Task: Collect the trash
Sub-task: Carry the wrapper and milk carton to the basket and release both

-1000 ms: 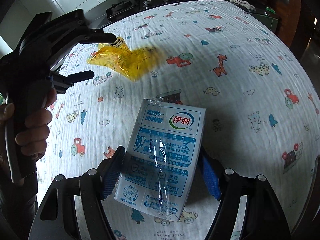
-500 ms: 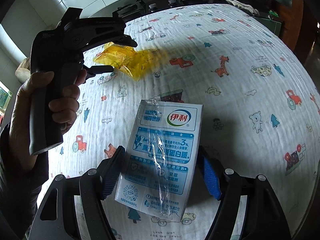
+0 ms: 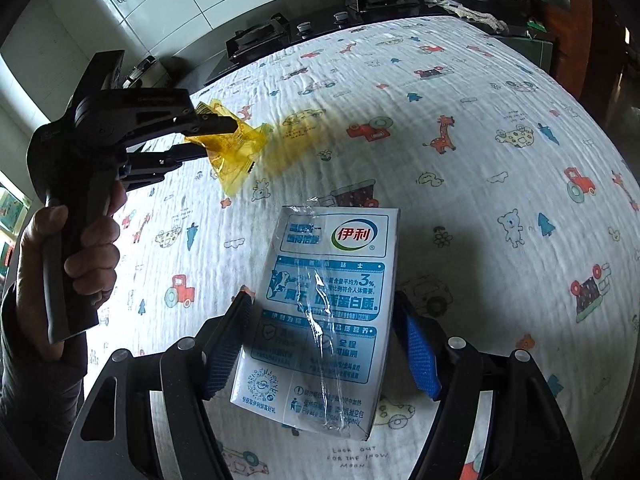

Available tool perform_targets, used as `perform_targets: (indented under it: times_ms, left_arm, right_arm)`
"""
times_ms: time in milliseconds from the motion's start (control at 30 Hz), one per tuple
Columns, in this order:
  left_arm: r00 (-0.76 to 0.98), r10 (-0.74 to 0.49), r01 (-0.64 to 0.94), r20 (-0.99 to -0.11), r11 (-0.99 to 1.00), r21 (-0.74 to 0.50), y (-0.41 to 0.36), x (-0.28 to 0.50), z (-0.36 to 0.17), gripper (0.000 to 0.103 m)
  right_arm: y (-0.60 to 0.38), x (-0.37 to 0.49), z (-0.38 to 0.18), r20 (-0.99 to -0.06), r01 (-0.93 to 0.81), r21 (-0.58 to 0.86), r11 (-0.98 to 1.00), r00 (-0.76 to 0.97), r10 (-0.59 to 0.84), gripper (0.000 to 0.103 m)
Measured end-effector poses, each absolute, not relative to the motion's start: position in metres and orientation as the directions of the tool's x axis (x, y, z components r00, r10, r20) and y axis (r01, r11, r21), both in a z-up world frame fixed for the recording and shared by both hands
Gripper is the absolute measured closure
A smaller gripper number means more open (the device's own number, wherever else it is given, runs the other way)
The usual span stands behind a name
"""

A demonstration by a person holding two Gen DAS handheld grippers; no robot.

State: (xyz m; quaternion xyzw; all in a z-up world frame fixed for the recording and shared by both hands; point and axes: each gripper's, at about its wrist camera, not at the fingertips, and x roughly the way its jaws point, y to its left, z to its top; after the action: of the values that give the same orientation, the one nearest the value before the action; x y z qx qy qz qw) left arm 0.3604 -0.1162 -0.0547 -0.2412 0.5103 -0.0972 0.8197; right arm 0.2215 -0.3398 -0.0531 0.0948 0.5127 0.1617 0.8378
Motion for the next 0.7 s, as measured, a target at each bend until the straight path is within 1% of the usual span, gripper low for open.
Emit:
perform_targets:
  times_ms: [200, 467, 700]
  left_arm:
    - [0.497, -0.398, -0.044, -0.771, 0.876, -0.481, -0.076, 0.319, -0.033, 0.074]
    - [0.568, -0.352, -0.074, -0.744, 0.879, -0.472, 0.013, 0.254, -0.009, 0.074]
    - [0.655, -0.220, -0.164, -0.722, 0.892, -0.420, 0.102, 0.192, 0.015, 0.074]
  right_arm:
    - [-0.315, 0.211, -0.042, -0.814, -0.212, 0.333, 0.919, 0.428, 0.393, 0.035]
    - [-0.259, 0.197, -0.024, -0.785, -0.305, 0.349, 0.886, 0.421, 0.455, 0.035]
    - [-0.193, 0.191, -0.010, -0.759, -0.412, 0.365, 0.835, 0.388, 0.523, 0.035]
